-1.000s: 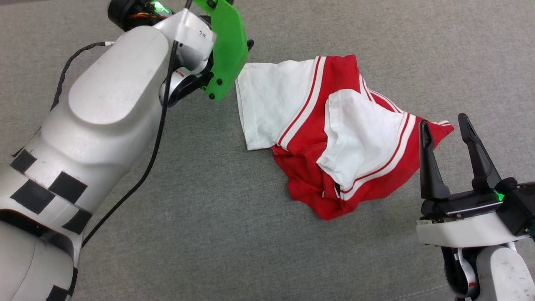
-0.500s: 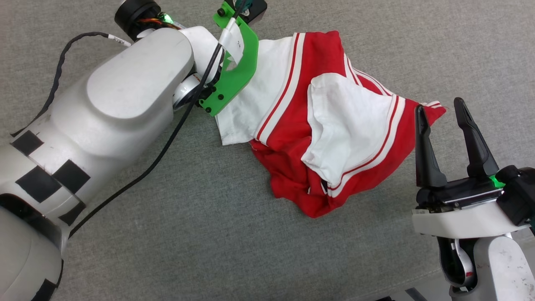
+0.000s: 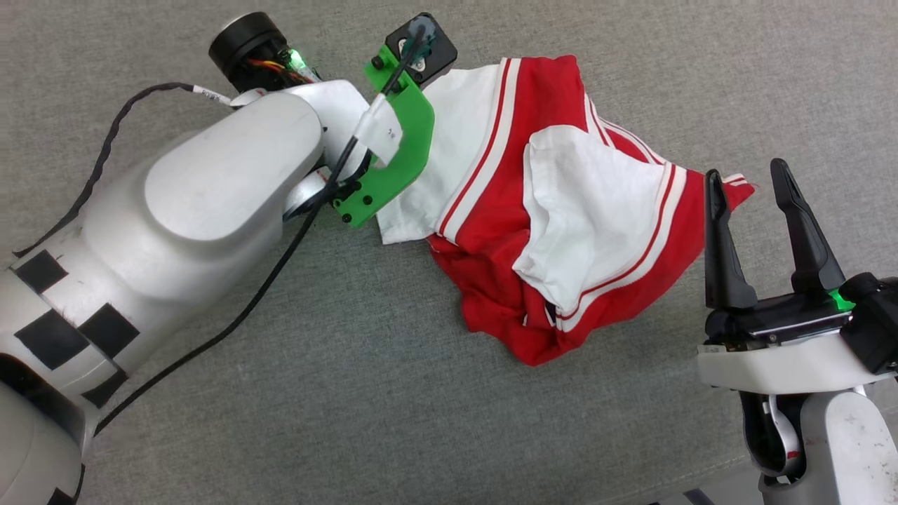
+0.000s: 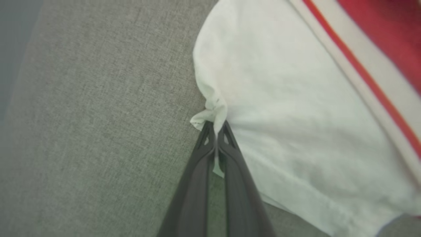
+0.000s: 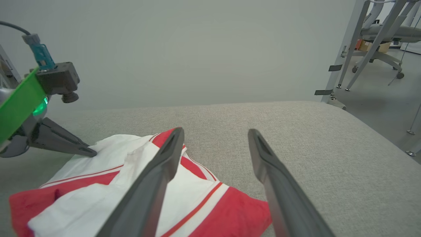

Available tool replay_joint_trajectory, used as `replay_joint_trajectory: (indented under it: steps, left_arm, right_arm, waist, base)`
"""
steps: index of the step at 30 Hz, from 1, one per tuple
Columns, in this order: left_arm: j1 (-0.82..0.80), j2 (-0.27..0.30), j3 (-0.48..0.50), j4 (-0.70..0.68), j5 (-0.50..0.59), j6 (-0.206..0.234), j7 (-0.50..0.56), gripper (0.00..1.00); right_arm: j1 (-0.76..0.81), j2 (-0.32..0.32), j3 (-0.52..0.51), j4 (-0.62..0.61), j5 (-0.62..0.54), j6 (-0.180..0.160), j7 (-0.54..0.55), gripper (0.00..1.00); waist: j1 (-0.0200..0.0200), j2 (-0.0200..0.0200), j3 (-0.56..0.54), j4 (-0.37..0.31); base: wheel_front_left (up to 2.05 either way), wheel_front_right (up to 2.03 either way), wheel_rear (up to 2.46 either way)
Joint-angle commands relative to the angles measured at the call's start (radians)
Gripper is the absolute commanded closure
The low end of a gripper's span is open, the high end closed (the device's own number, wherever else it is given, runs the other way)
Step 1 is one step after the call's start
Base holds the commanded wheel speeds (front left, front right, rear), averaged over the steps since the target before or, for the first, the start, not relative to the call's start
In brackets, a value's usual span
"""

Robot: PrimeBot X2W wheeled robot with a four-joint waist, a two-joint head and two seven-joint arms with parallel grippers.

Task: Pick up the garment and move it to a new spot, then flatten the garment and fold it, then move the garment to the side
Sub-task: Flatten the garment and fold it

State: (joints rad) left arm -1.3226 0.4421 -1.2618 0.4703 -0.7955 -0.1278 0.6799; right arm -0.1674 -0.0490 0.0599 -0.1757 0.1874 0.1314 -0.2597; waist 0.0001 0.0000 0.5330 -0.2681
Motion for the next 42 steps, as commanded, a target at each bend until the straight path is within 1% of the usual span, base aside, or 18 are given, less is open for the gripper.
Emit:
replay_joint_trajectory:
  steps: [1,4,7,9,14,16,19,21,23,26,29,31,32,33,36,38,42]
  left_arm:
    - [0.044,0.024,-0.018,0.014,-0.016,-0.003,-0.041,1.00]
    - [0.052,0.045,-0.011,0.009,-0.051,-0.003,-0.162,1.00]
    - [0.074,0.083,0.011,0.000,-0.084,-0.003,-0.250,1.00]
    - [0.091,0.114,0.026,-0.005,-0.099,-0.003,-0.286,1.00]
    - [0.147,0.201,0.052,-0.017,-0.136,0.013,-0.320,1.00]
    - [0.173,0.238,0.063,-0.019,-0.156,0.026,-0.325,1.00]
    - [0.219,0.294,0.075,-0.026,-0.186,0.056,-0.324,1.00]
    - [0.249,0.317,0.081,-0.018,-0.210,0.069,-0.323,1.00]
    - [0.280,0.328,0.086,-0.003,-0.235,0.079,-0.321,1.00]
    - [0.319,0.328,0.088,0.032,-0.266,0.089,-0.319,1.00]
    - [0.353,0.310,0.085,0.073,-0.288,0.091,-0.321,1.00]
    - [0.365,0.294,0.087,0.095,-0.294,0.093,-0.341,1.00]
    - [0.369,0.287,0.091,0.104,-0.294,0.095,-0.358,0.64]
    - [0.371,0.280,0.097,0.116,-0.287,0.098,-0.392,0.00]
    - [0.377,0.255,0.116,0.129,-0.257,0.124,-0.513,0.00]
    - [0.390,0.241,0.135,0.139,-0.237,0.148,-0.620,0.00]
    - [0.440,0.210,0.169,0.141,-0.207,0.213,-0.820,0.00]
  right_arm:
    - [-0.001,-0.001,-0.006,0.003,-0.010,-0.001,-0.002,0.00]
    - [0.018,-0.001,-0.018,0.004,-0.016,-0.001,-0.002,0.00]
    - [0.036,-0.001,-0.024,0.003,-0.026,-0.001,-0.002,0.00]
    - [0.043,-0.001,-0.028,0.003,-0.031,-0.001,-0.002,0.00]
    - [0.052,-0.001,-0.034,0.003,-0.041,-0.001,-0.002,0.00]
    - [0.054,-0.001,-0.034,0.003,-0.043,-0.001,-0.002,0.00]
    - [0.056,-0.001,-0.037,0.005,-0.045,-0.001,-0.002,0.00]
    - [0.058,-0.001,-0.037,0.007,-0.046,-0.001,-0.002,0.00]
    - [0.059,-0.001,-0.035,0.008,-0.047,-0.001,-0.002,0.00]
    - [0.057,-0.001,-0.030,0.010,-0.047,-0.001,-0.002,0.00]
    - [0.057,-0.001,-0.026,0.012,-0.048,-0.001,-0.002,0.00]
    - [0.059,-0.001,-0.027,0.015,-0.049,-0.001,-0.002,0.00]
    - [0.061,-0.001,-0.028,0.016,-0.050,-0.001,-0.002,0.00]
    - [0.063,-0.001,-0.030,0.017,-0.052,-0.001,-0.002,0.00]
    - [0.073,-0.001,-0.037,0.016,-0.059,-0.001,-0.002,0.00]
    - [0.079,-0.001,-0.042,0.013,-0.066,-0.001,-0.002,0.00]
    - [0.090,-0.001,-0.057,0.001,-0.080,-0.001,-0.002,0.00]
  waist:
    - [-0.0001,0.0000,-0.035,0.026]
    - [-0.0001,0.0000,-0.074,0.055]
    - [-0.0001,0.0000,-0.105,0.088]
    - [-0.0001,0.0000,-0.118,0.108]
    - [-0.0001,0.0000,-0.136,0.147]
    - [-0.0001,0.0000,-0.140,0.157]
    - [-0.0001,0.0000,-0.144,0.168]
    - [-0.0001,0.0000,-0.145,0.171]
    - [-0.0001,0.0000,-0.145,0.173]
    - [-0.0001,0.0000,-0.142,0.169]
    - [-0.0001,0.0000,-0.142,0.161]
    - [-0.0001,0.0000,-0.147,0.156]
    - [-0.0001,0.0000,-0.150,0.155]
    - [-0.0001,0.0000,-0.156,0.154]
    - [-0.0001,0.0000,-0.181,0.160]
    - [-0.0001,0.0000,-0.202,0.167]
    - [-0.0001,0.0000,-0.244,0.189]
  base:
    - [0.00,0.00,0.00]
    - [0.00,0.00,0.00]
    - [0.00,0.00,0.00]
    - [0.00,0.00,0.00]
    - [0.00,0.00,0.00]
    - [0.00,0.00,0.00]
    - [0.00,0.00,0.00]
    - [0.00,0.00,0.00]
    - [0.00,0.00,0.00]
    - [0.00,0.00,0.00]
    - [0.00,0.00,0.00]
    - [0.00,0.00,0.00]
    - [0.00,0.00,0.00]
    - [0.00,0.00,0.00]
    - [0.00,0.00,0.00]
    - [0.00,0.00,0.00]
    - [0.00,0.00,0.00]
